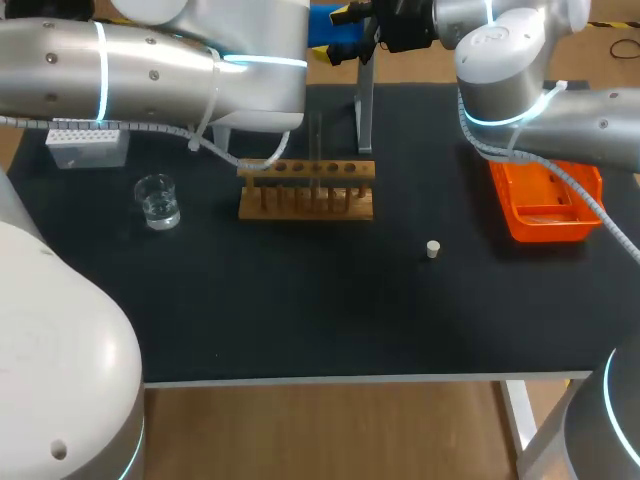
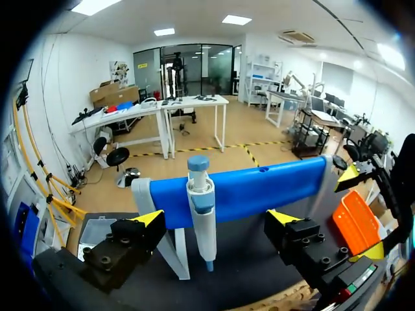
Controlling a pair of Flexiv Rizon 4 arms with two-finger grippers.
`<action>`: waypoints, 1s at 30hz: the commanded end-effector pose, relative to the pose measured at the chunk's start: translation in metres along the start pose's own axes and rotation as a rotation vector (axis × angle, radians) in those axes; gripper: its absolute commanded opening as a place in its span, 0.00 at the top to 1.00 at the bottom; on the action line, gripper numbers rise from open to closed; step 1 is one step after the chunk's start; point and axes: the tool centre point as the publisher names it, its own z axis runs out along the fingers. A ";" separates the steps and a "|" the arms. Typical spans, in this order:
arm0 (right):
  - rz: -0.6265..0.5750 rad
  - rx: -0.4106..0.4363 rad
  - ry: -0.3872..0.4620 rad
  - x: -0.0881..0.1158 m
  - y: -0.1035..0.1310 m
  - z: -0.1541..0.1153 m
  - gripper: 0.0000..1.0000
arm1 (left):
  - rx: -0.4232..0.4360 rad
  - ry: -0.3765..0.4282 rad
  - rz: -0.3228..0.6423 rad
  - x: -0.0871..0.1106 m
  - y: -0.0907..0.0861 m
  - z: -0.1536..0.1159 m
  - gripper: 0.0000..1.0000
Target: Invert the test tube, pick up the pipette, mount the tip to pipette, aspirate from beaker and dispense into the tube, eject the tip, return the pipette, and cap with the stopper.
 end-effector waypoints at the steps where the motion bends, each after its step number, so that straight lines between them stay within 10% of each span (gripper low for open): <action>1: 0.000 0.003 0.002 -0.001 0.000 0.000 0.00 | 0.017 0.019 0.007 -0.001 0.004 -0.023 0.00; 10: 0.000 0.003 0.002 -0.001 0.000 0.000 0.00 | 0.077 0.123 0.081 -0.002 0.014 -0.058 0.00; 30: 0.000 0.003 0.002 -0.001 0.000 0.000 0.00 | 0.244 0.655 0.387 0.045 0.069 -0.122 0.00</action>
